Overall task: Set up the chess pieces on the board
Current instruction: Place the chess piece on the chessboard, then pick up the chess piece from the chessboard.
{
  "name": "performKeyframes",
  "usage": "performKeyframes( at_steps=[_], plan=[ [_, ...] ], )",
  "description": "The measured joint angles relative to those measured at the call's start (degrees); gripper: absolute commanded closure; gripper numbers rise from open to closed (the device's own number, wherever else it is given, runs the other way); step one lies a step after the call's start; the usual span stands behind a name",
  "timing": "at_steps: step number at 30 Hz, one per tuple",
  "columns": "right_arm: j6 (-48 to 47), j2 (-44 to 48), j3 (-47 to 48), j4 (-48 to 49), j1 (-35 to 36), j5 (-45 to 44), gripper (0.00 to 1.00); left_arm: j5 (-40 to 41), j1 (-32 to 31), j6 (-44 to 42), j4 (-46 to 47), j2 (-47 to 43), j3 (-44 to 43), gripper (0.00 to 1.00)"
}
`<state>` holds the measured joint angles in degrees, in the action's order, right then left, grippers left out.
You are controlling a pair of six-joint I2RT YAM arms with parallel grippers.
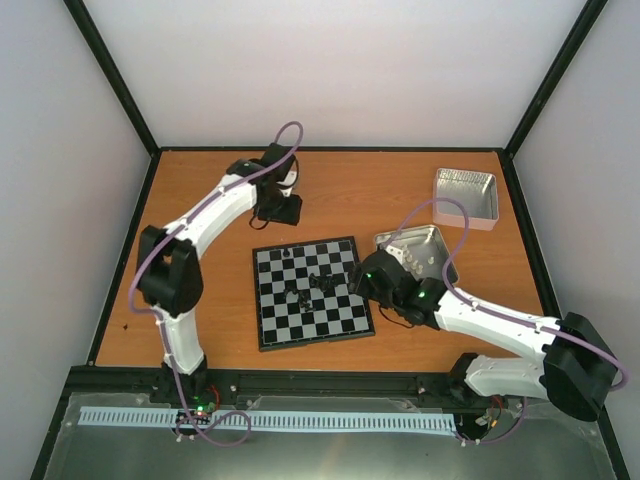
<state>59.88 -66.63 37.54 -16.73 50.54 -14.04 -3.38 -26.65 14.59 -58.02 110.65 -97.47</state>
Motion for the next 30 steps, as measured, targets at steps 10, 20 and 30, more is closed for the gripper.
performKeyframes(
  at_steps=[10,20,30],
  plan=[
    [-14.86,-9.18,8.37,-1.73,-0.11,5.79,0.42,-3.41,-0.04,1.90,18.27,-35.45,31.87,0.42],
    [-19.89,-25.68,25.55,-12.61,3.96,2.82,0.60,-1.70,-0.09,6.08,29.94,-64.37,56.52,0.39],
    [-19.61,-33.40,31.61,-20.46,7.43,0.94,0.64,1.33,-0.09,6.95,28.37,-75.67,57.48,0.35]
  ],
)
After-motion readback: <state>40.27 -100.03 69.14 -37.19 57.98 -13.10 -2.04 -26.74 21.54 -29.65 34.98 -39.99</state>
